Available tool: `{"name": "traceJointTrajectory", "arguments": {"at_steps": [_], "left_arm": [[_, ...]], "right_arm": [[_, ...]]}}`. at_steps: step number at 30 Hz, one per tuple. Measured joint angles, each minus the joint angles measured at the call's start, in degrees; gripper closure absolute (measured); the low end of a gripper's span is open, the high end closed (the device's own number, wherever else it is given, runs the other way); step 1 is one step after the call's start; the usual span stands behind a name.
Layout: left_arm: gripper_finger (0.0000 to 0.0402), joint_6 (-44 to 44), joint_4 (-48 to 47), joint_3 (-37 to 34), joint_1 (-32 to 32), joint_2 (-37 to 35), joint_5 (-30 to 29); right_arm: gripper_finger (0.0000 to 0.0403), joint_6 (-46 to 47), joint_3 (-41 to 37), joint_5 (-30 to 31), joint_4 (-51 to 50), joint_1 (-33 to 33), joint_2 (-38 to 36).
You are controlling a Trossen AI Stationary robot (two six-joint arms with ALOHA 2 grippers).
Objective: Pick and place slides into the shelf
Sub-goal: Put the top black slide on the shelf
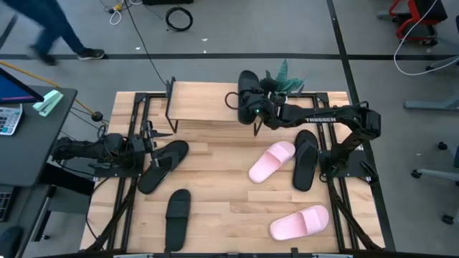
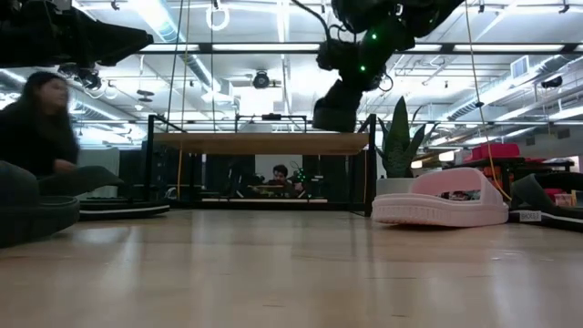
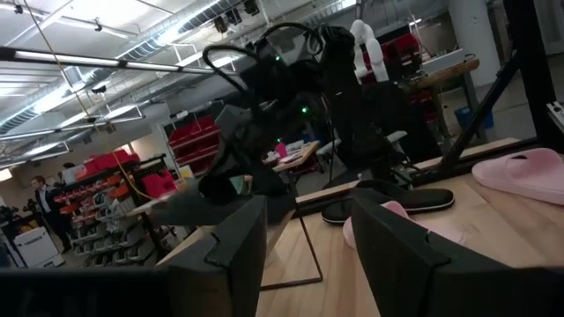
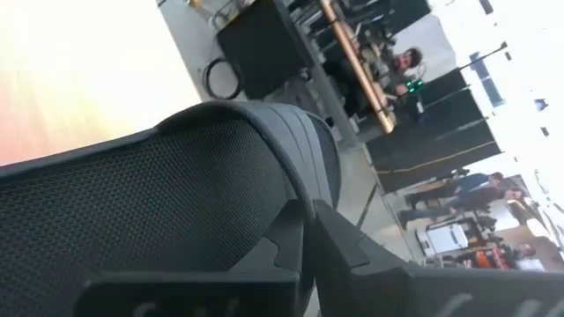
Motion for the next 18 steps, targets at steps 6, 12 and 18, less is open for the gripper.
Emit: {"name": "traceJointTrajectory", "arguments": {"at_steps": [6, 12, 18], "left_arm": [[0.0226, 0.0, 0.0, 0.0, 0.0, 0.0, 0.0], [0.0228, -0.4, 0.0, 0.0, 0.0, 0.0, 0.0], [0.023, -0.5, 0.0, 0.0, 0.0, 0.0, 0.0]], "right_arm": [[0.0383, 0.0, 0.0, -4.2, -1.7, -2.3, -0.1], [0.0371, 1.0, 0.0, -4.6, -2.6, -2.8, -0.2], [0.0356, 4.3, 0.0, -4.6, -2.7, -2.7, -0.2]]}}
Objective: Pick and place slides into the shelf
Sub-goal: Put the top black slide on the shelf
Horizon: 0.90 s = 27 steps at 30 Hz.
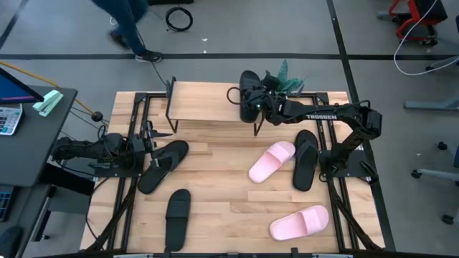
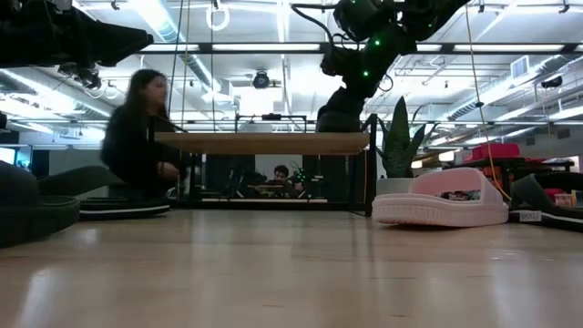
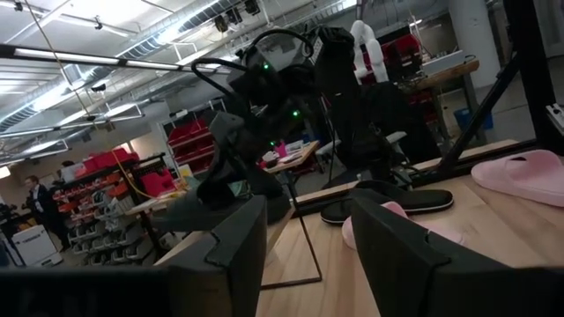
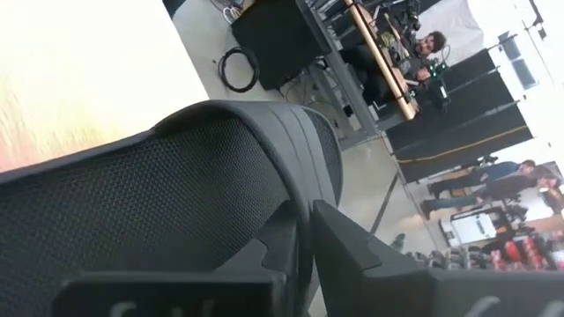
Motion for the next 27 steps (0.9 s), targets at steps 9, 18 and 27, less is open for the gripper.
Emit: {"name": "traceJointTrajectory", "arguments": {"at_steps": [9, 18, 27], "left_arm": [[0.0226, 0.0, 0.0, 0.0, 0.0, 0.0, 0.0], [0.0225, 0.0, 0.0, 0.0, 0.0, 0.0, 0.0], [0.0228, -2.0, 0.0, 0.0, 0.0, 0.0, 0.0]], "right_arm": [[0.0297, 1.6, 0.0, -0.1, -0.2, 0.2, 0.0], [0.0268, 1.0, 0.6, 0.0, -0.3, 3.9, -0.7], [0.0268, 5.9, 0.7, 0.3, -7.0, 6.3, -5.2]]}}
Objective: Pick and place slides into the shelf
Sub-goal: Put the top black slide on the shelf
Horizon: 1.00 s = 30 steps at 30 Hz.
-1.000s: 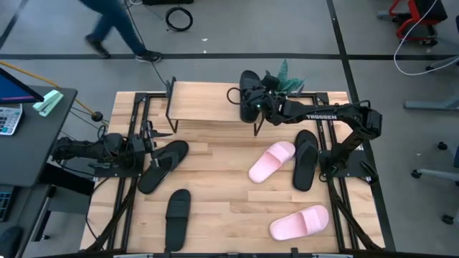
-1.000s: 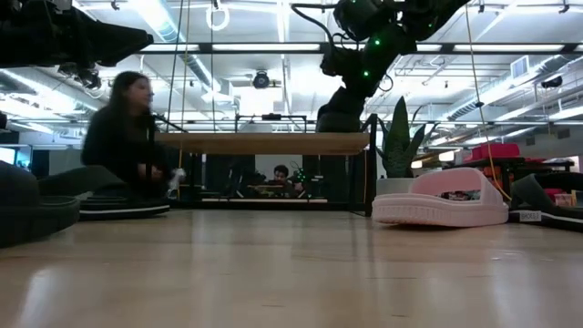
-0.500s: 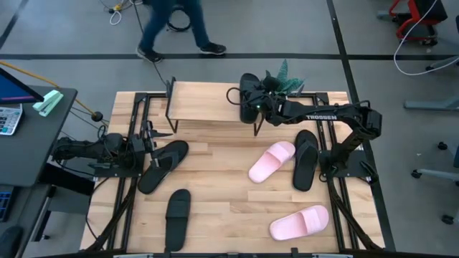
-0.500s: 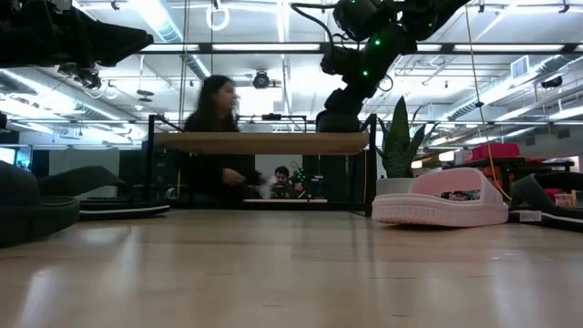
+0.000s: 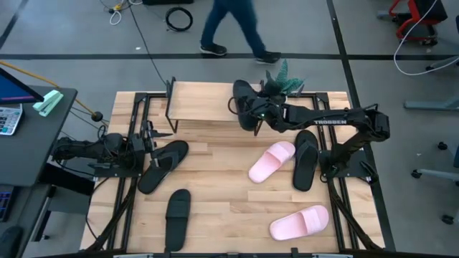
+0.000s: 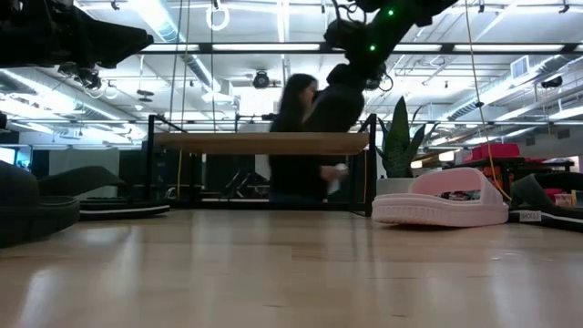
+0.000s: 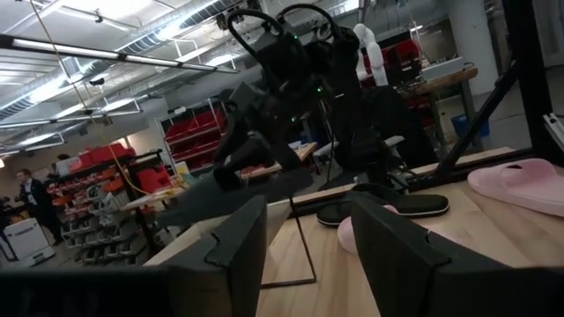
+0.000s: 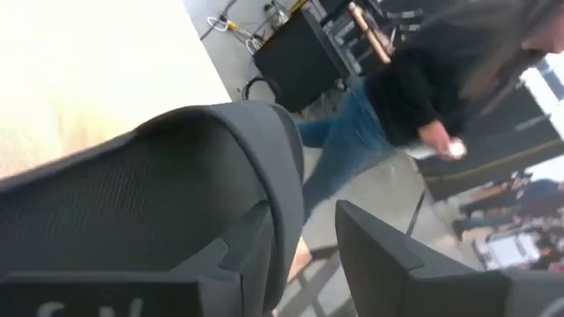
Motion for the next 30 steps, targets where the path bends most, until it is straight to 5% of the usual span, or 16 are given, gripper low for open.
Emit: {"name": "traceJointTrajectory", "arguments": {"at_steps": [13, 21, 30], "left_arm": [[0.0229, 0.0, 0.1, 0.0, 0.0, 0.0, 0.0], [0.023, 0.3, 0.1, 0.0, 0.0, 0.0, 0.0], [0.023, 0.4, 0.1, 0.0, 0.0, 0.0, 0.0]], "right_arm": [[0.0268, 5.0, 0.0, -0.2, -3.3, -6.1, -0.4], [0.0268, 5.4, 0.0, -7.2, -3.3, -7.2, -0.4], [0.0257, 5.1, 0.0, -7.9, -3.5, -7.1, -0.4]]}}
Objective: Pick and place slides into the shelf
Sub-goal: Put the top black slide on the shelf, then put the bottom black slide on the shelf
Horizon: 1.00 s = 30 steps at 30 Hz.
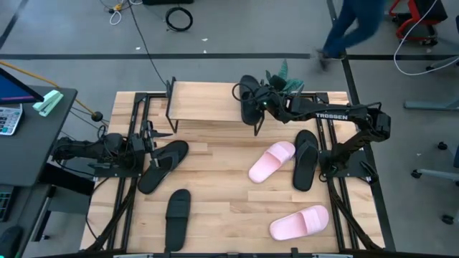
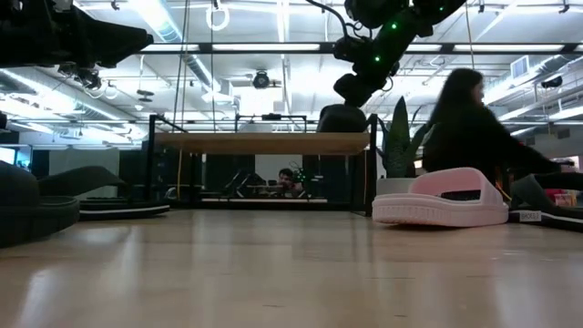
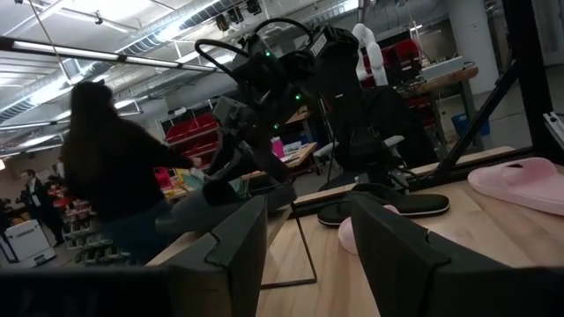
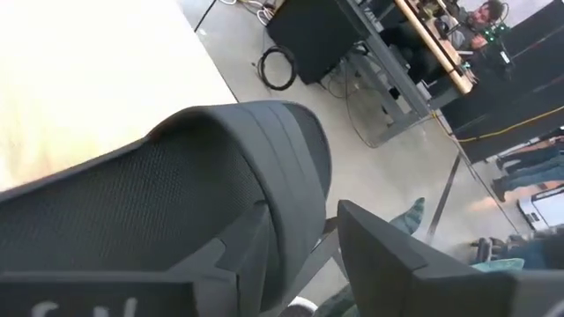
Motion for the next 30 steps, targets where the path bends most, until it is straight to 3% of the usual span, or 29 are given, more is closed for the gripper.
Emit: {"name": "traceJointTrajectory", "arguments": {"at_steps": [7, 16, 27, 30], "left_arm": [[0.0229, 0.0, 0.0, 0.0, 0.0, 0.0, 0.0], [0.023, 0.0, -0.1, 0.0, 0.0, 0.0, 0.0], [0.0225, -4.8, -0.4, 0.0, 0.0, 0.0, 0.2], [0.0227, -9.1, -1.0, 0.0, -0.1, 0.0, 4.5]], "right_arm": [[0.0226, 3.7, 0.0, -10.1, -0.5, 0.0, 0.0], [0.0219, 5.0, 0.0, -9.7, -1.7, 1.6, -0.2], [0.0235, 7.9, 0.0, -11.1, -1.8, 15.4, -4.6], [0.0236, 10.0, 0.0, -12.6, -1.7, 20.1, -5.1]]}}
